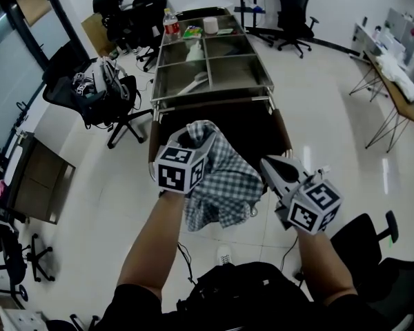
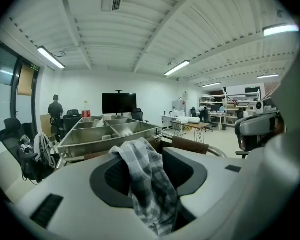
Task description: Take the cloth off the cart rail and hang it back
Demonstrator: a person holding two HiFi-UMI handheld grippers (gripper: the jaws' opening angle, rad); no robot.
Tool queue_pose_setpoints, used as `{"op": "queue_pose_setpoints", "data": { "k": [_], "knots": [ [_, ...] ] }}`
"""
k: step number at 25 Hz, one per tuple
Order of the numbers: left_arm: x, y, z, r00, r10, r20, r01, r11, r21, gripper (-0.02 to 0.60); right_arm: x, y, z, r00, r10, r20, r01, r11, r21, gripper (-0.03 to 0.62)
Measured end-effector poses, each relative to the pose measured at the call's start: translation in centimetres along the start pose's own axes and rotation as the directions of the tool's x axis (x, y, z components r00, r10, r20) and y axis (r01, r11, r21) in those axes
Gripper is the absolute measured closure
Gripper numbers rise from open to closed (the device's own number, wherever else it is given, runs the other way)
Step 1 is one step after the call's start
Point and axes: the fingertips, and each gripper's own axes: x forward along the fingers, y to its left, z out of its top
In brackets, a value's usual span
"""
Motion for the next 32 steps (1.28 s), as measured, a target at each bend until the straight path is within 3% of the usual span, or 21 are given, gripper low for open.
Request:
{"op": "queue_pose_setpoints", "data": {
  "k": [4,9,23,27,32],
  "knots": [
    [-2.7,-1.1,-0.4,1.0,0.004,-0.022,-0.005,1.0,-0.023,0.371,-1.3,1.2,0.5,1.0,0.025,0.013,-0.025,1.0,-0.003,0.577],
    [-6.8,-2.4,-1.7,0.997,0.075,0.009,-0.075,0.997,-0.026,0.371,-3.5,3.6,0.1,0.998,0.069,0.006,-0.069,0.997,-0.027,0.577],
    [-14.7,-10.2,-9.0,0.982,0.185,0.025,-0.181,0.976,-0.119,0.371,-10.9,8.0,-2.9,0.987,0.158,-0.025,-0.16,0.986,-0.051,0.577],
    [-17.7,-13.4,-8.4,0.972,0.189,0.141,-0.175,0.979,-0.106,0.371,-12.7,9.6,-3.8,0.981,0.188,-0.042,-0.191,0.98,-0.064,0.577],
    [-21.4,-16.1,-5.7,0.937,0.157,0.311,-0.145,0.987,-0.063,0.385,-13.4,11.3,-4.1,0.979,0.2,-0.039,-0.202,0.976,-0.081,0.577]
  ]
}}
